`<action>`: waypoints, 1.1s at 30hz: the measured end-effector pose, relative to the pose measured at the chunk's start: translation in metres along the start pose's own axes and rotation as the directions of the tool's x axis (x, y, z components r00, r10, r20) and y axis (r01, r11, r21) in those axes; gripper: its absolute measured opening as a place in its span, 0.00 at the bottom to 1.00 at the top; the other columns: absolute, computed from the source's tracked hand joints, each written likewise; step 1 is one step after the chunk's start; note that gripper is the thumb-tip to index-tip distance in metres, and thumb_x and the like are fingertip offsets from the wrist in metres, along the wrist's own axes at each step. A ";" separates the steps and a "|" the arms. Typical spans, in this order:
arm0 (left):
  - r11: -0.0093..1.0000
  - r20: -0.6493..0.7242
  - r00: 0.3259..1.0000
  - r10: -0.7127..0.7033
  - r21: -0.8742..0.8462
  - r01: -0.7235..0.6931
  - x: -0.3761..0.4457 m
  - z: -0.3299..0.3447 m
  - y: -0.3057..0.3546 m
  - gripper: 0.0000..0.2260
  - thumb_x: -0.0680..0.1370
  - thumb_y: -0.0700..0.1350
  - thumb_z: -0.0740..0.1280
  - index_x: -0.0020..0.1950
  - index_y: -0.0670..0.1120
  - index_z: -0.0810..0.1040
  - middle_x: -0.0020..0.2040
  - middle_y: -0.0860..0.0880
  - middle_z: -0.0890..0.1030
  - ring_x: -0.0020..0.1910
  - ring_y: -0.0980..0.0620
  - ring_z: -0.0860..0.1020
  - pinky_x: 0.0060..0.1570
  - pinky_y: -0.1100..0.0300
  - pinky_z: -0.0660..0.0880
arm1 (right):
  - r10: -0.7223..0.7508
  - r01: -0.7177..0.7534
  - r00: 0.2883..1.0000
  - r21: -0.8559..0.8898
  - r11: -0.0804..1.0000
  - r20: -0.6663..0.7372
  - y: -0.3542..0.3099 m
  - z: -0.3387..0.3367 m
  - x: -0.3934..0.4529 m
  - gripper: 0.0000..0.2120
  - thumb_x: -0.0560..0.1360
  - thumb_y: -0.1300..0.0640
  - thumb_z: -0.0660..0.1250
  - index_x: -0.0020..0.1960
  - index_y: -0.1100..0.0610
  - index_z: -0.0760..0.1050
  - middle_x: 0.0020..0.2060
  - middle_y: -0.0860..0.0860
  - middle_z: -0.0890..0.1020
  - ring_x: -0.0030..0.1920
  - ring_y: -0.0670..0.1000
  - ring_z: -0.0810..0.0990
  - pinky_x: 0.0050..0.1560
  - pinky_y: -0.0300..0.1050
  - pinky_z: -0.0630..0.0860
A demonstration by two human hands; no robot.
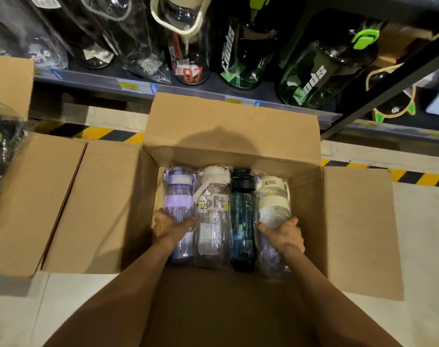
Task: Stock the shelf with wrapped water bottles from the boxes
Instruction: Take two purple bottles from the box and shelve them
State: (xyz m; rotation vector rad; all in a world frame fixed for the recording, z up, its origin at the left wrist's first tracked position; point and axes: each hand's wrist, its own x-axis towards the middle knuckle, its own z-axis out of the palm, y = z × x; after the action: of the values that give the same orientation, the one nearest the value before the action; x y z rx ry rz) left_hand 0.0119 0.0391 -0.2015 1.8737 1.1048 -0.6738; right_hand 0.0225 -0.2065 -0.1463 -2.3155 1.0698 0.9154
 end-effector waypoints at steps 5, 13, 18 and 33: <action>0.993 -0.009 0.998 0.056 0.108 -0.054 0.009 0.006 -0.003 0.45 0.61 0.53 0.79 0.70 0.44 0.58 0.65 0.41 0.68 0.64 0.38 0.68 0.60 0.44 0.71 | -0.006 0.006 1.000 -0.003 1.000 0.008 0.001 0.001 0.001 0.42 0.68 0.39 0.72 0.69 0.60 0.55 0.63 0.60 0.72 0.60 0.62 0.74 0.58 0.55 0.74; 1.000 0.075 0.997 -0.002 0.004 0.002 0.001 -0.016 0.010 0.39 0.55 0.54 0.80 0.61 0.42 0.69 0.53 0.46 0.78 0.51 0.44 0.78 0.52 0.51 0.78 | 0.045 -0.049 0.998 0.106 0.993 0.040 0.001 -0.004 -0.009 0.46 0.67 0.39 0.72 0.72 0.63 0.55 0.63 0.60 0.73 0.60 0.61 0.75 0.60 0.56 0.74; 0.966 0.146 0.989 -0.034 -0.250 0.070 -0.034 -0.040 0.029 0.27 0.61 0.47 0.79 0.56 0.42 0.76 0.50 0.44 0.81 0.48 0.46 0.80 0.50 0.50 0.78 | 0.065 -0.096 0.992 0.330 0.939 0.104 -0.004 -0.024 -0.036 0.38 0.67 0.43 0.74 0.66 0.64 0.65 0.61 0.61 0.75 0.60 0.60 0.75 0.63 0.53 0.73; 0.887 0.283 0.917 0.280 -0.442 -0.135 -0.230 -0.168 0.103 0.07 0.70 0.35 0.73 0.43 0.45 0.79 0.35 0.48 0.84 0.32 0.54 0.82 0.31 0.62 0.77 | -0.225 0.167 0.974 0.578 0.799 0.030 -0.027 -0.156 -0.216 0.24 0.65 0.50 0.77 0.56 0.58 0.75 0.47 0.55 0.83 0.47 0.55 0.81 0.52 0.49 0.77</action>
State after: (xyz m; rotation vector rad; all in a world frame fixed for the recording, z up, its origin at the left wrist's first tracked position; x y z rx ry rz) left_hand 0.0007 0.0579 0.1009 1.4174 0.7344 -0.5572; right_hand -0.0012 -0.1767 0.1190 -1.8101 0.8861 0.5194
